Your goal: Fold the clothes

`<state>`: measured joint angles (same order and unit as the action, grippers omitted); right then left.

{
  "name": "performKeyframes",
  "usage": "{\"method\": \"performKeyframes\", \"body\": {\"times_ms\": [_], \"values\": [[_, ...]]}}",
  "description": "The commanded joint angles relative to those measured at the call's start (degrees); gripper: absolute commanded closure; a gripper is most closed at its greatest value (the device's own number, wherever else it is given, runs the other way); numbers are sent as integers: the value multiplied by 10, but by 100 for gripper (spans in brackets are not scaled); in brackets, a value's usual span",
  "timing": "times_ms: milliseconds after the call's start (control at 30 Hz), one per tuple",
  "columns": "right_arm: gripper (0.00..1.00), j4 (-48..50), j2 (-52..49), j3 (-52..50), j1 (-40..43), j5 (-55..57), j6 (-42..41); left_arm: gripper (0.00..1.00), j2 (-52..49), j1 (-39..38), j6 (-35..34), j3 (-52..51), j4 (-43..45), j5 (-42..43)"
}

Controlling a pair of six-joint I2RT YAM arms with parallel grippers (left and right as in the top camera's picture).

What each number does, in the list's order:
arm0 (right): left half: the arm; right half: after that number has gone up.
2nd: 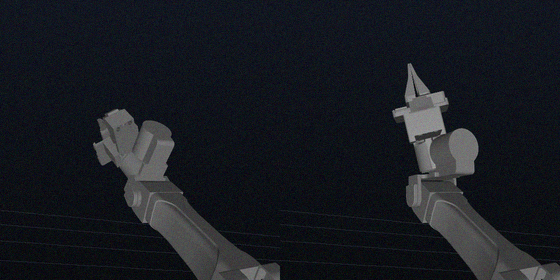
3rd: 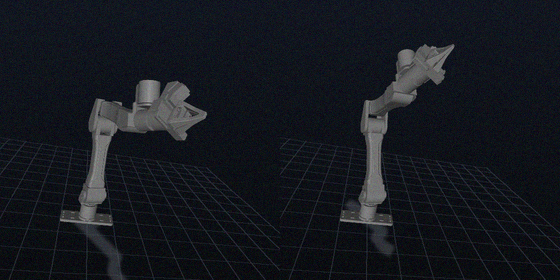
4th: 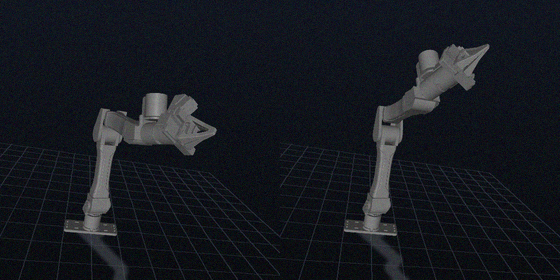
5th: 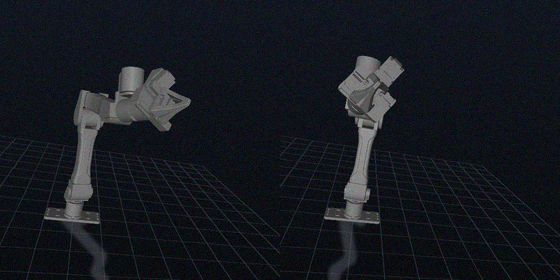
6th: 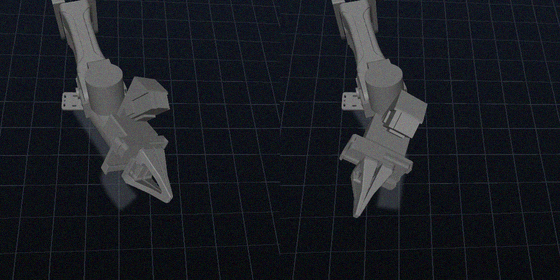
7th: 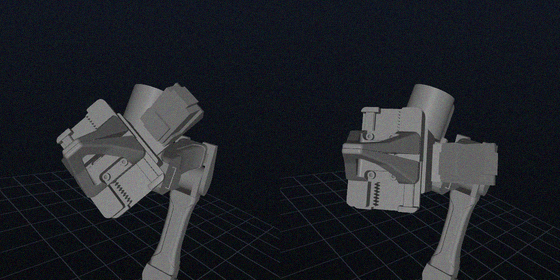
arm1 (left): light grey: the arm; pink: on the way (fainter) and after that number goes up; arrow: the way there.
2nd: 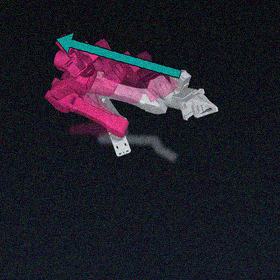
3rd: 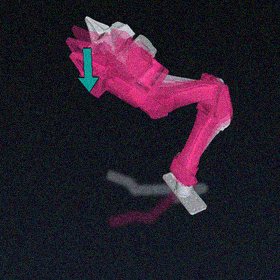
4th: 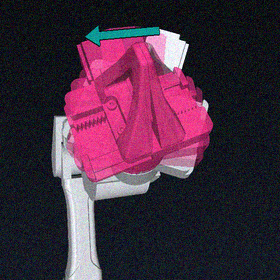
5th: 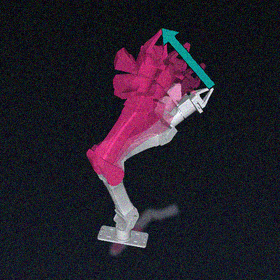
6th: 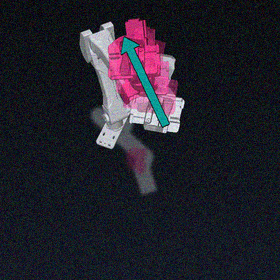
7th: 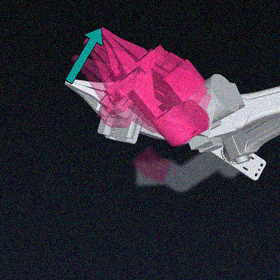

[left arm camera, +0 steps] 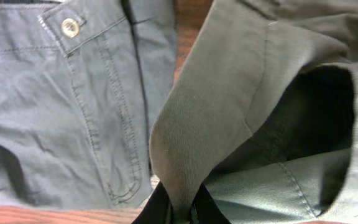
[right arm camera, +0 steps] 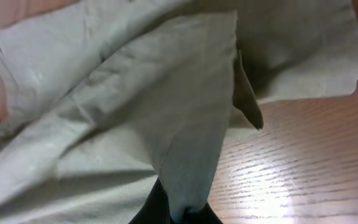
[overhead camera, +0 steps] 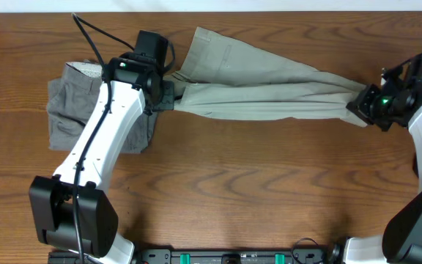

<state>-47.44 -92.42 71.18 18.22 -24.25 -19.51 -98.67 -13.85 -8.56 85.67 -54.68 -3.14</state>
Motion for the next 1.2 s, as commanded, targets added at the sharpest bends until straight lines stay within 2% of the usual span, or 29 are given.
{"method": "performKeyframes", "body": {"times_ms": [0,100,267,433,533,567,633,667,700,967,1000,1100,1167], "values": [[99,9,0,6,22,44,-11,94,12,10,9,16,9,-49],[99,7,0,6,22,44,-10,94,12,10,9,16,24,-37],[99,-3,0,6,21,44,-10,93,12,10,9,16,45,64],[99,-19,0,6,20,41,-10,83,8,10,9,16,49,104],[99,-28,0,6,20,28,-10,83,6,10,9,15,61,140],[99,-31,0,6,19,23,-10,79,6,10,9,14,72,158],[99,-36,0,6,18,15,-10,81,6,10,10,11,94,190],[99,-39,0,6,16,15,-10,90,6,10,9,10,106,196],[99,-41,0,6,14,15,-11,94,6,10,9,8,116,196],[99,-36,-15,3,-15,33,-32,94,-14,10,9,8,142,190],[99,-30,-22,3,-17,43,-36,92,-18,10,9,8,135,190],[97,-7,-51,3,-18,47,-43,78,-30,10,9,8,89,190],[97,0,-72,3,-18,43,-47,77,-40,10,10,7,46,190]]}}
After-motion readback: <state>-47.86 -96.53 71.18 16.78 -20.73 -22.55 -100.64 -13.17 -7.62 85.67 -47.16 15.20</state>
